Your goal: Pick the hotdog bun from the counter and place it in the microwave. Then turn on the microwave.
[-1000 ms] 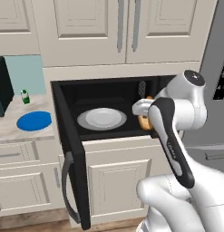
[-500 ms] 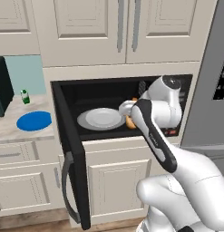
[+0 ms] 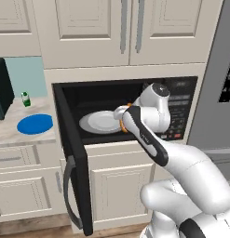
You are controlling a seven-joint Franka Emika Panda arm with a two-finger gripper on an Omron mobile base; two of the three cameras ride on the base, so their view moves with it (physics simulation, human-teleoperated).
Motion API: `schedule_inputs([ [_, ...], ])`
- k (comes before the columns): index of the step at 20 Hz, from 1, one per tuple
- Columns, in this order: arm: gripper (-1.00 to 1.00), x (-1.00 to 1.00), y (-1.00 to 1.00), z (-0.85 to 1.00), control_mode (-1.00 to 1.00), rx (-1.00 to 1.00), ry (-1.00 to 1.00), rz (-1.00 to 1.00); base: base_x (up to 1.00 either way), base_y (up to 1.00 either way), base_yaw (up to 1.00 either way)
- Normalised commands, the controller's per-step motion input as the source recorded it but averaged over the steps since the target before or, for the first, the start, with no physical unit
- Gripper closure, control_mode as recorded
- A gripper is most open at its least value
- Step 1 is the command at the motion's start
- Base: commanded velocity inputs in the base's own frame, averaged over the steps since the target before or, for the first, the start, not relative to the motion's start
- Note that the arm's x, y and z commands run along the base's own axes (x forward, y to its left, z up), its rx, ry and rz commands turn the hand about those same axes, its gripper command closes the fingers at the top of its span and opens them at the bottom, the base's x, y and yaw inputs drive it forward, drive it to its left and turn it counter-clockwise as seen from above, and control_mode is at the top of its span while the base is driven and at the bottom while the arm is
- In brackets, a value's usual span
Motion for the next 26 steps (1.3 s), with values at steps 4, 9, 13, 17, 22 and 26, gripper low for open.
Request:
schedule_inputs([
  [4,1.0,0.43,0.03,-0.2,-1.0,0.0,0.0,0.0,0.0,0.0,0.0],
  [9,1.0,0.49,0.02,-0.17,-1.0,0.0,0.0,0.0,0.0,0.0,0.0],
  [13,1.0,0.4,0.07,-0.22,-1.0,0.0,0.0,0.0,0.0,0.0,0.0],
  [17,1.0,0.39,0.07,-0.22,-1.0,0.0,0.0,0.0,0.0,0.0,0.0],
  [22,1.0,0.36,0.06,-0.22,-1.0,0.0,0.0,0.0,0.0,0.0,0.0],
  [26,1.0,0.31,0.06,-0.23,-1.0,0.0,0.0,0.0,0.0,0.0,0.0],
])
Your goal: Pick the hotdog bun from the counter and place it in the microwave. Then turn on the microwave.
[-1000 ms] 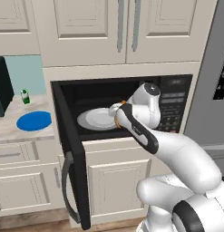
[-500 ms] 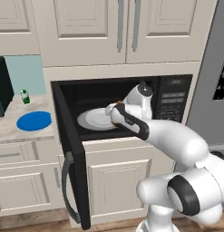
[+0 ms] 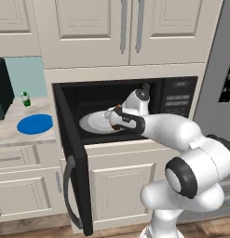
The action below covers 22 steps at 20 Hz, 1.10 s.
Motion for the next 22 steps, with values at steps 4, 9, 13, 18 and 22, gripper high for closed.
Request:
schedule_inputs([
  [4,1.0,0.28,0.04,-0.22,-1.0,0.0,0.0,0.0,0.0,0.0,0.0],
  [9,1.0,0.25,0.02,-0.21,-1.0,0.0,0.0,0.0,0.0,0.0,0.0],
  [13,1.0,0.23,0.03,-0.2,-1.0,0.0,0.0,0.0,0.0,0.0,0.0],
  [18,1.0,0.28,0.01,-0.13,-1.0,0.0,0.0,0.0,0.0,0.0,0.0],
  [22,1.0,0.31,0.01,-0.06,-1.0,0.0,0.0,0.0,0.0,0.0,0.0],
])
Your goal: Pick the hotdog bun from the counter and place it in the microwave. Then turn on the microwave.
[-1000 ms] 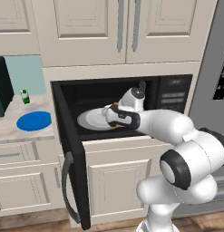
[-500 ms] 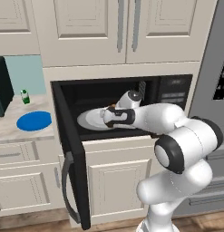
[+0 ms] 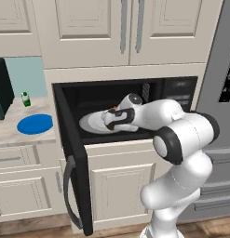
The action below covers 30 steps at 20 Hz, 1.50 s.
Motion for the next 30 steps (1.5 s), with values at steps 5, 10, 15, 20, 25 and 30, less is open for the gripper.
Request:
schedule_inputs([
  [5,1.0,0.3,0.01,-0.1,-1.0,0.0,0.0,0.0,0.0,0.0,0.0],
  [10,-1.0,0.28,0.04,-0.17,-1.0,0.0,0.0,0.0,0.0,0.0,0.0],
  [15,-1.0,0.3,0.04,-0.1,-1.0,0.0,0.0,0.0,0.0,0.0,0.0],
  [20,-1.0,0.12,0.0,-0.02,-1.0,0.0,-0.01,0.0,0.0,0.0,0.0],
  [25,-1.0,0.02,0.0,0.0,-1.0,0.0,-0.03,0.0,0.0,0.0,0.0],
  [30,-1.0,-0.28,0.0,0.06,-1.0,0.0,-0.13,0.0,0.0,0.0,0.0],
])
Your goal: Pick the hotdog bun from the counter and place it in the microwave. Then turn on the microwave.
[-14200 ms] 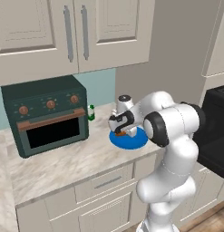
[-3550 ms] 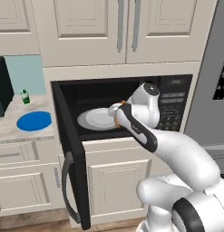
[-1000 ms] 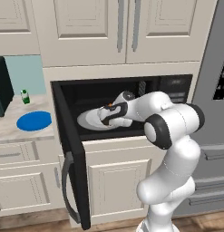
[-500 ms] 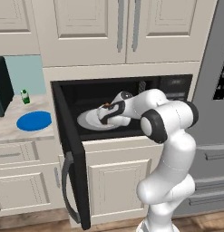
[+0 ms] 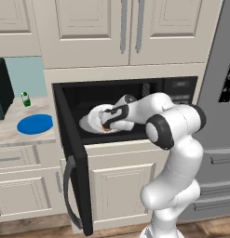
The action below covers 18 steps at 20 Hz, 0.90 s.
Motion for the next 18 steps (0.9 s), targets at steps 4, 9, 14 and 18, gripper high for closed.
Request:
schedule_inputs([
  [4,-1.0,-0.41,0.0,0.27,-1.0,-0.01,-0.16,0.0,0.0,0.0,0.0],
  [9,-1.0,-0.48,0.0,0.25,-1.0,-0.01,-0.14,0.0,0.0,0.0,0.0],
  [14,-1.0,-0.84,0.0,0.35,-1.0,0.0,-0.06,0.0,0.0,0.0,0.0],
  [18,-1.0,-1.0,0.0,0.94,-1.0,0.0,0.0,0.0,0.0,0.0,0.0],
])
